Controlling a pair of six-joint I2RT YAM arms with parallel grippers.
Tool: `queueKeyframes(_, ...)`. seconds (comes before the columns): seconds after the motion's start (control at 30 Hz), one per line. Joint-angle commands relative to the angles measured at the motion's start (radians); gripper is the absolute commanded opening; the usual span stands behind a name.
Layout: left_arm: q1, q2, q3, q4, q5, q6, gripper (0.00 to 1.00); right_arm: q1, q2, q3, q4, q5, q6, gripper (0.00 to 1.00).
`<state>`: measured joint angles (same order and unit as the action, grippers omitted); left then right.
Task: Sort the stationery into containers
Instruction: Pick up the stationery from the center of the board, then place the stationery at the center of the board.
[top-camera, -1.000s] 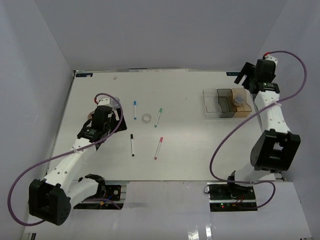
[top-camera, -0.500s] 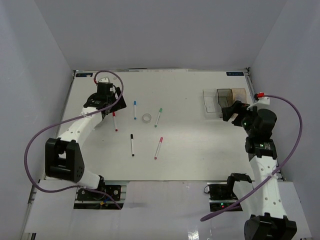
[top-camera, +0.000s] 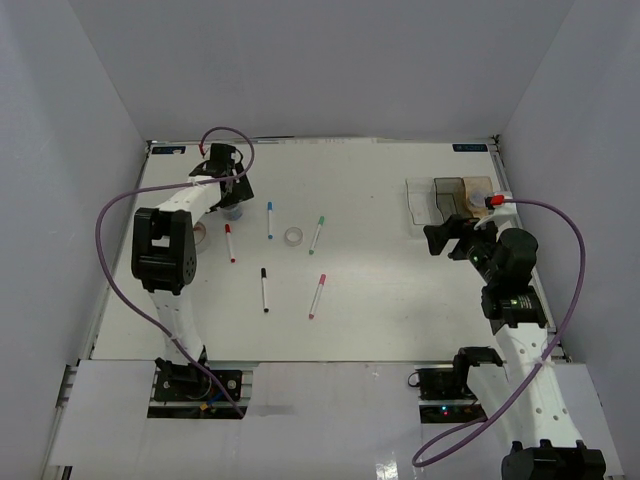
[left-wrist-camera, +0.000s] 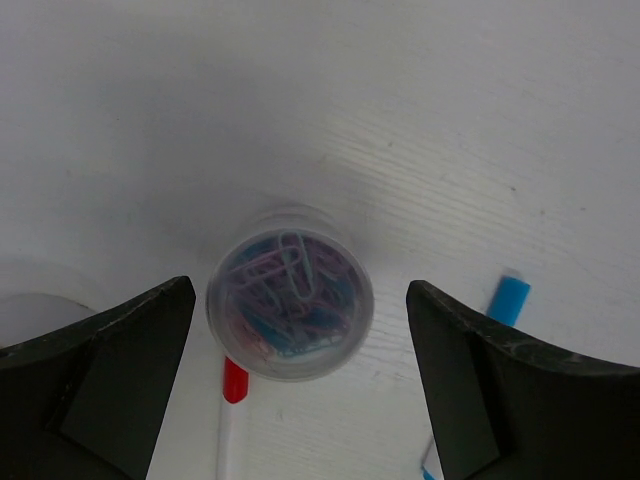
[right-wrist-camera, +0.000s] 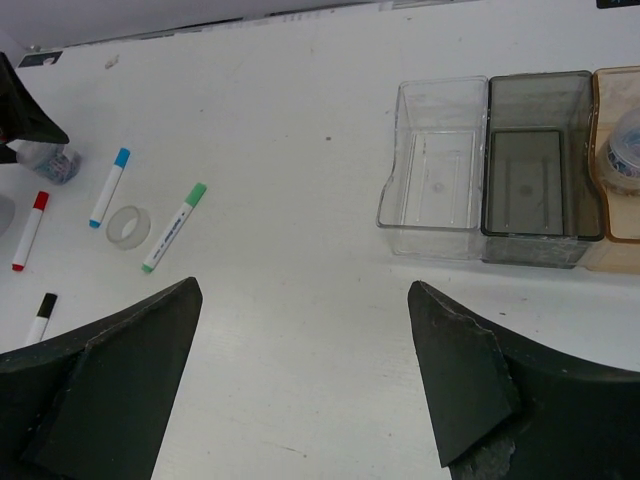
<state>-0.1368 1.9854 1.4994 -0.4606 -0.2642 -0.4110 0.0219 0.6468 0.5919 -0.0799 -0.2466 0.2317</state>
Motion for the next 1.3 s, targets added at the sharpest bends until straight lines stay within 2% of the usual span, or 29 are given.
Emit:
queueKeyframes(0.0,0.016,0.013,0.051,-0.03,-0.035,0.011,0.98,0.013,-0.012,-0.001,0.046,-0.013,-0.029,0.9)
queueKeyframes(0.13,0.02,0.046,0.062,-0.035,-0.014,0.008,0.97,0.018,-0.006,-0.004,0.052,-0.013,-0.032,0.9)
queueKeyframes(0.27,0.02,0.036,0.061,-0.033,0.009,0.006,0.88,0.019,-0.004,-0.009,0.054,-0.014,-0.031,0.9)
queueKeyframes(0.3,0.02,0.035,0.062,-0.033,0.014,0.006,0.81,0.018,-0.003,-0.009,0.054,-0.016,-0.032,0.9)
queueKeyframes(0.4,0.02,0.03,0.067,-0.033,0.036,0.009,0.7,0.019,-0.004,-0.007,0.054,-0.02,-0.031,0.9)
queueKeyframes(0.43,0.019,0.027,0.067,-0.035,0.043,0.015,0.61,0.019,-0.006,-0.006,0.052,-0.02,-0.031,0.9)
queueKeyframes(0.53,0.008,0.009,0.064,-0.035,0.068,0.026,0.48,0.019,-0.012,-0.003,0.045,-0.022,-0.032,0.9)
queueKeyframes(0.63,-0.039,-0.034,0.062,-0.038,0.077,0.055,0.47,0.021,-0.015,0.0,0.045,-0.031,-0.029,0.9)
queueKeyframes(0.77,-0.183,-0.102,0.065,-0.049,0.085,0.083,0.48,0.021,-0.018,0.006,0.039,-0.052,-0.025,0.9)
queueKeyframes(0.87,-0.393,-0.128,0.078,-0.058,0.065,0.092,0.48,0.021,-0.019,0.016,0.022,-0.06,-0.022,0.9)
queueKeyframes(1.07,-0.659,-0.065,0.142,-0.073,0.071,0.087,0.49,0.021,-0.024,0.032,-0.001,-0.068,-0.019,0.9)
queueKeyframes(1.27,-0.796,0.056,0.232,-0.079,0.083,0.077,0.5,0.021,-0.032,0.042,-0.023,-0.057,-0.017,0.9)
